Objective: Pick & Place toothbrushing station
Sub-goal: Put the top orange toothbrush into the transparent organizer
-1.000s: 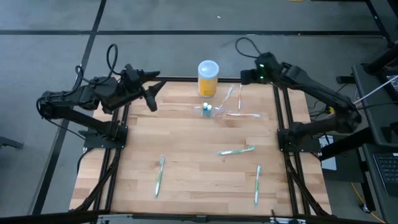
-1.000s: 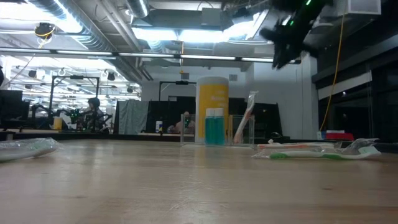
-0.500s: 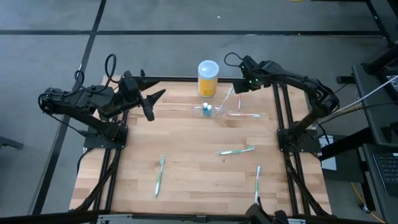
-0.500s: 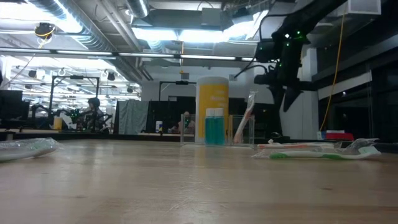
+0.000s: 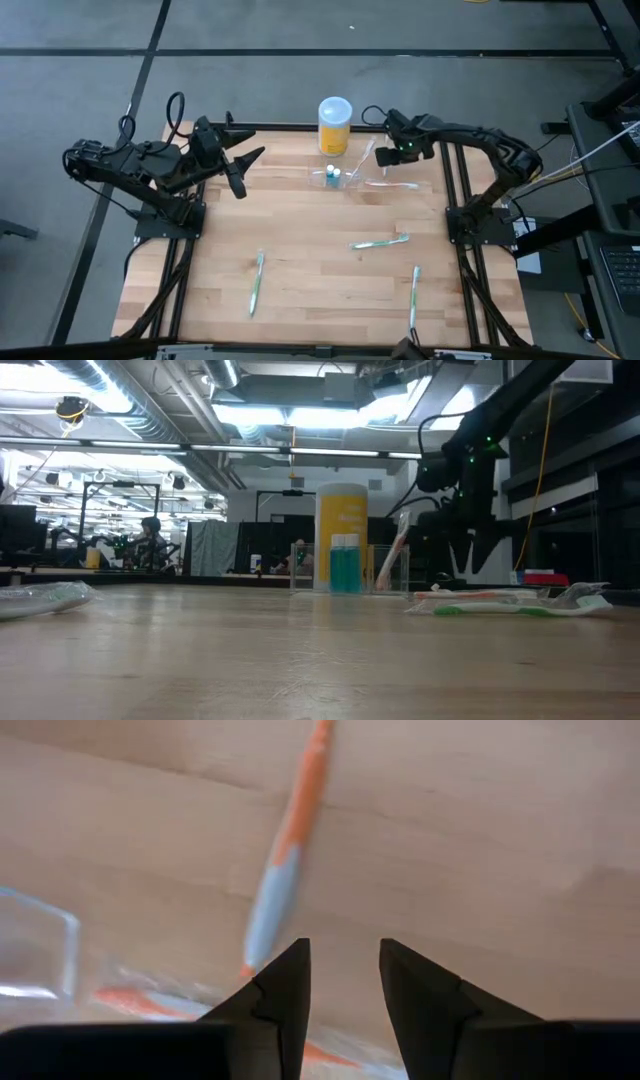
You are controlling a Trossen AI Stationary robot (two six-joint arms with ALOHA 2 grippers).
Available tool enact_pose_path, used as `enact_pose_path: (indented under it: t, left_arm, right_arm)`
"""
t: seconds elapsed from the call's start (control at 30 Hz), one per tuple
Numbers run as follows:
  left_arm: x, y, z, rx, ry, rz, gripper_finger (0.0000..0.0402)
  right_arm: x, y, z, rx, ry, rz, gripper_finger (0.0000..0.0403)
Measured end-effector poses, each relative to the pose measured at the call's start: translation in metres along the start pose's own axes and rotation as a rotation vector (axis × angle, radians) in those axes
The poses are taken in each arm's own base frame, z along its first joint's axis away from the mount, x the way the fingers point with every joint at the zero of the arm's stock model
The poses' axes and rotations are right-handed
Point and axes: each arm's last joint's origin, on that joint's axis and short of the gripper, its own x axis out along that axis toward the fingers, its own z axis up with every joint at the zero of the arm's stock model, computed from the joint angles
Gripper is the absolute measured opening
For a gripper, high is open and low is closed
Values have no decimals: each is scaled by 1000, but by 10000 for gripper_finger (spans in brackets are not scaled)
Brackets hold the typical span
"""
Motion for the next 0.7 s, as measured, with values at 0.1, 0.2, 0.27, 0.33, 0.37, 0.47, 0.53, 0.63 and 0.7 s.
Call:
enact_pose_path:
  t: [0.1,0.2,0.27,0.33,0.37,0.47,0.53,0.63,0.7]
  left_arm:
    - [0,0,0,-1,0,0,194]
    - [0,0,0,-5,0,0,194]
    - [0,0,0,-15,0,0,194]
    - [0,0,0,-21,0,0,194]
    - [0,0,0,-22,0,0,194]
    - [0,0,0,-22,0,0,194]
    - [0,0,0,-22,0,0,194]
    - [0,0,0,-22,0,-1,194]
    - [0,0,0,-22,0,0,194]
  right_arm:
    - [9,4,-3,49,-35,48,126]
    - [13,7,-2,84,-83,82,126]
    - [16,6,-2,107,-99,71,126]
    - [18,5,-4,122,-104,64,126]
    - [20,4,-4,130,-107,66,126]
    - [22,3,-5,156,-112,73,126]
    - [23,4,-4,177,-126,84,126]
    - [22,6,-1,197,-151,105,126]
    - [22,6,0,219,-166,113,126]
